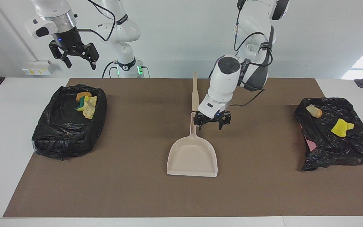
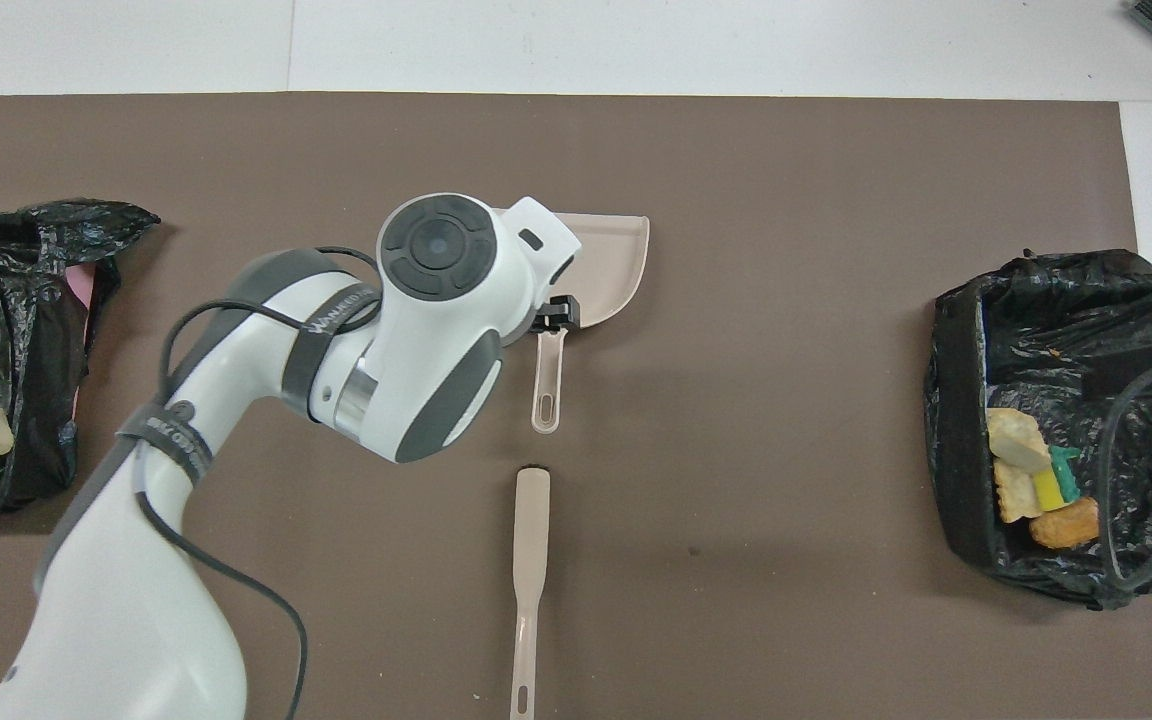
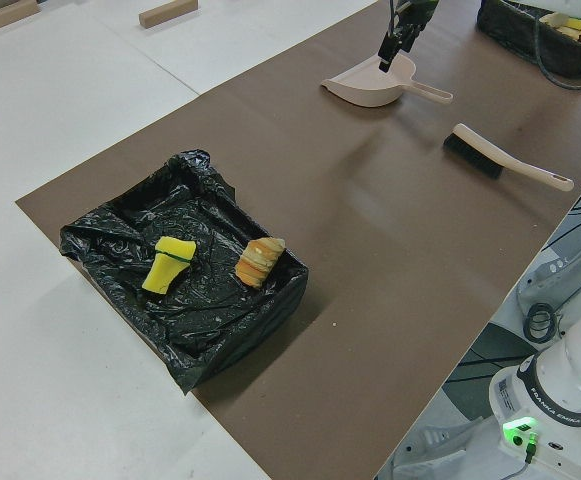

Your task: Sweep and dump trash in bin

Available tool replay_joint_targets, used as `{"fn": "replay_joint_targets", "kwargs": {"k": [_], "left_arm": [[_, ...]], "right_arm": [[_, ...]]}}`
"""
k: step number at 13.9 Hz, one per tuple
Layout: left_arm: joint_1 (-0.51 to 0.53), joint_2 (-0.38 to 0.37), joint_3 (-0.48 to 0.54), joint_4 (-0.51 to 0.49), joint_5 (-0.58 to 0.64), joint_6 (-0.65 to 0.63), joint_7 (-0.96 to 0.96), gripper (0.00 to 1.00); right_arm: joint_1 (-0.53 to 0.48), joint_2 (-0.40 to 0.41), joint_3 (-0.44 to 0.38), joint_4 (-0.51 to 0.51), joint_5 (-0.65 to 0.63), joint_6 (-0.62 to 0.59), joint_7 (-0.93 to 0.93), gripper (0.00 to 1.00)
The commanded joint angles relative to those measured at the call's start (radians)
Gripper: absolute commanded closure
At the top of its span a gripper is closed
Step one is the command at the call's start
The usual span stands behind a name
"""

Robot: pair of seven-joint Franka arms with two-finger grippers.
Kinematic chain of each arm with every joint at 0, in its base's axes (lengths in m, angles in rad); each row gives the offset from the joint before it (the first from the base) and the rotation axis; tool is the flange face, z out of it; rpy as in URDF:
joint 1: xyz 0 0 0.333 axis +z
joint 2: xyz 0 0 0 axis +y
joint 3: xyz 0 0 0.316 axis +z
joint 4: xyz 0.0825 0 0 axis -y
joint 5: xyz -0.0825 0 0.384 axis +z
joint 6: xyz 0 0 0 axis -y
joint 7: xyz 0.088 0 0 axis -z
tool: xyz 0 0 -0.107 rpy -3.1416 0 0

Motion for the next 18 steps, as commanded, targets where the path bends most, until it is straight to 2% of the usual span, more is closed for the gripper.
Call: {"fn": "replay_joint_targets", "kwargs": {"k": [1,3,8,11,14,16,18], "left_arm": [[0.082,-0.037,-0.005,0.006,-0.004,-0.018,0.009,0.0],[0.152,-0.083,-0.004,0.009,-0.001,-0.064,0.064,0.0],[0.304,-0.106,0.001,0.08,-0.011,-0.273,0.381,0.0],[0.34,-0.172,0.004,0.069,-0.013,-0.328,0.538,0.0],[0.355,-0.23,0.012,0.046,-0.013,-0.391,0.544,0.0],[0.37,-0.287,0.01,0.008,-0.013,-0.423,0.543,0.0],[0.374,-0.313,0.01,0.005,-0.013,-0.449,0.544,0.0]], "right_arm": [[-0.003,-0.024,0.0,-0.024,0.008,-0.005,-0.036,0.0],[-0.003,-0.024,0.0,-0.024,0.008,-0.005,-0.036,0.0],[-0.003,-0.024,0.0,-0.027,0.009,-0.005,-0.034,0.0],[-0.003,-0.024,0.0,-0.028,0.009,-0.005,-0.034,0.0],[-0.005,-0.001,0.009,0.011,0.012,-0.019,-0.039,0.0],[-0.012,0.045,0.008,0.071,0.011,-0.099,-0.046,0.0],[-0.002,0.042,0.009,0.073,0.014,-0.076,-0.045,0.0]]}}
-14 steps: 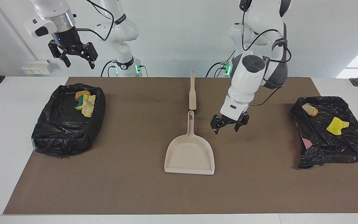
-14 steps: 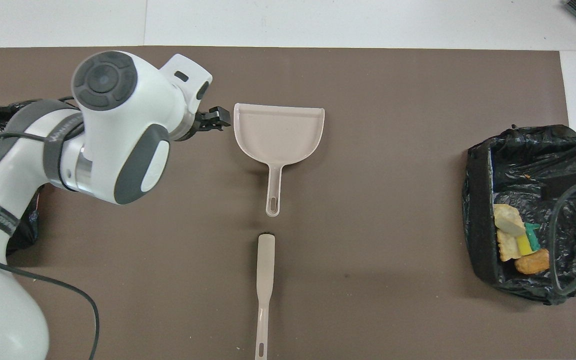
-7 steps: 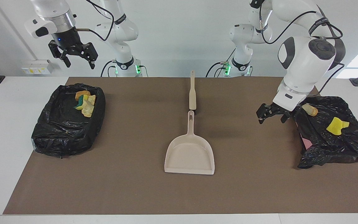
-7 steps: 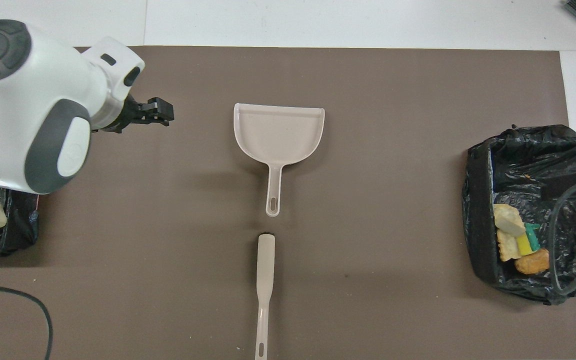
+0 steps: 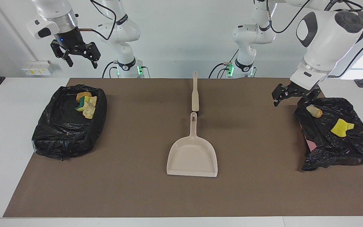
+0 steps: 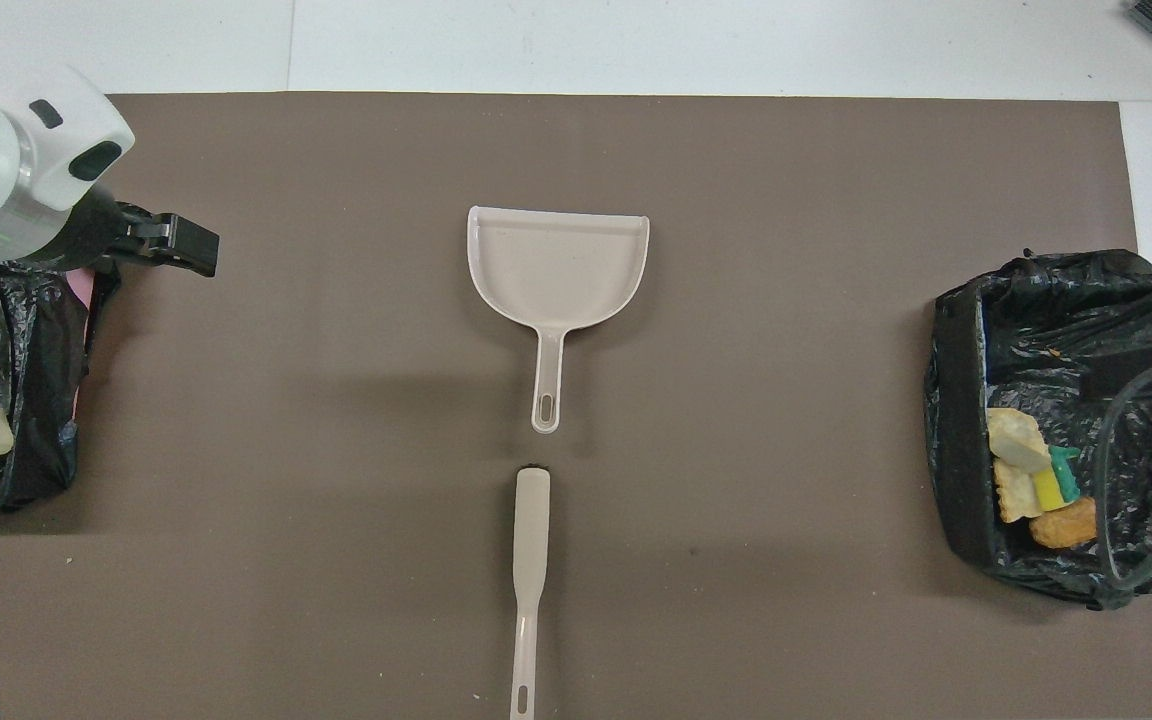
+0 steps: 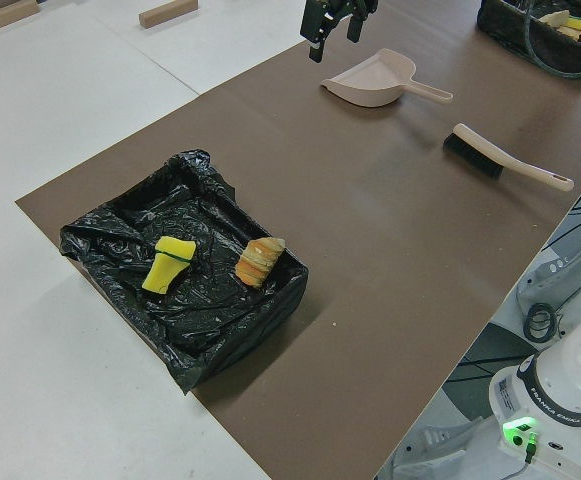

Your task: Sweep and dump trash in bin

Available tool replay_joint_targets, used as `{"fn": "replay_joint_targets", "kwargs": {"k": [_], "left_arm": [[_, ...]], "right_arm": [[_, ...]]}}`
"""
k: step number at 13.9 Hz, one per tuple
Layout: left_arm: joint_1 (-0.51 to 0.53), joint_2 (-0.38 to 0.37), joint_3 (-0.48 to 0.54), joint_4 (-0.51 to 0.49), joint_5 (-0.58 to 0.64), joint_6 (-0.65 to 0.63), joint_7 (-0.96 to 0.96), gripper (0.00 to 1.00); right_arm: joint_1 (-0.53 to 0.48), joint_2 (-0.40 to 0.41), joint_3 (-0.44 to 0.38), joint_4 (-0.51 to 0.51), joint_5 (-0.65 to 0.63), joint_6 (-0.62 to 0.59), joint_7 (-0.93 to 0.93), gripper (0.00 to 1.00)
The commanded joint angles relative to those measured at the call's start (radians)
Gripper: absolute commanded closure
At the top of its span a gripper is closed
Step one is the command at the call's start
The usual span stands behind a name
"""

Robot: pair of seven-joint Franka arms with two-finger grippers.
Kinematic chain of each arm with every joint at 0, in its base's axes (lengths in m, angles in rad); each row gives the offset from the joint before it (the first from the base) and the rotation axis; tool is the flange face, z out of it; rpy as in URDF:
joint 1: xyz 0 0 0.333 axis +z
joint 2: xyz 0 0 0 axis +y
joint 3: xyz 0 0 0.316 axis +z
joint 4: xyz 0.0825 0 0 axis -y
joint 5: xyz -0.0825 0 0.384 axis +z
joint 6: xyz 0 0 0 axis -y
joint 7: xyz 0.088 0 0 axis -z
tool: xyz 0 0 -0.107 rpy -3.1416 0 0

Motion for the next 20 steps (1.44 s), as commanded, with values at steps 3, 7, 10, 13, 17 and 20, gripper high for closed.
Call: {"fn": "replay_joint_targets", "kwargs": {"k": [3,7,10,13,17,20], "left_arm": [[0.019,-0.095,-0.004,-0.049,-0.013,-0.082,0.023,0.0],[0.02,-0.128,-0.004,-0.058,-0.013,-0.138,0.021,0.0],[0.02,-0.138,-0.004,-0.072,-0.013,-0.129,0.021,0.0],[0.022,-0.135,-0.004,-0.069,-0.013,-0.119,0.023,0.0],[0.022,-0.135,-0.004,-0.072,-0.013,-0.12,0.018,0.0],[0.038,-0.136,-0.004,-0.073,-0.013,-0.12,0.018,0.0]], "right_arm": [[-0.003,0.008,0.003,0.013,0.012,0.008,-0.044,0.0],[-0.008,-0.008,0.001,-0.018,0.012,0.009,-0.045,0.0],[-0.008,-0.019,0.003,-0.029,0.012,0.011,-0.044,0.0],[-0.008,-0.019,0.001,-0.029,0.012,0.011,-0.044,0.0],[-0.008,-0.019,0.003,-0.03,0.012,0.011,-0.044,0.0],[-0.008,-0.019,0.003,-0.03,0.012,0.011,-0.042,0.0]]}}
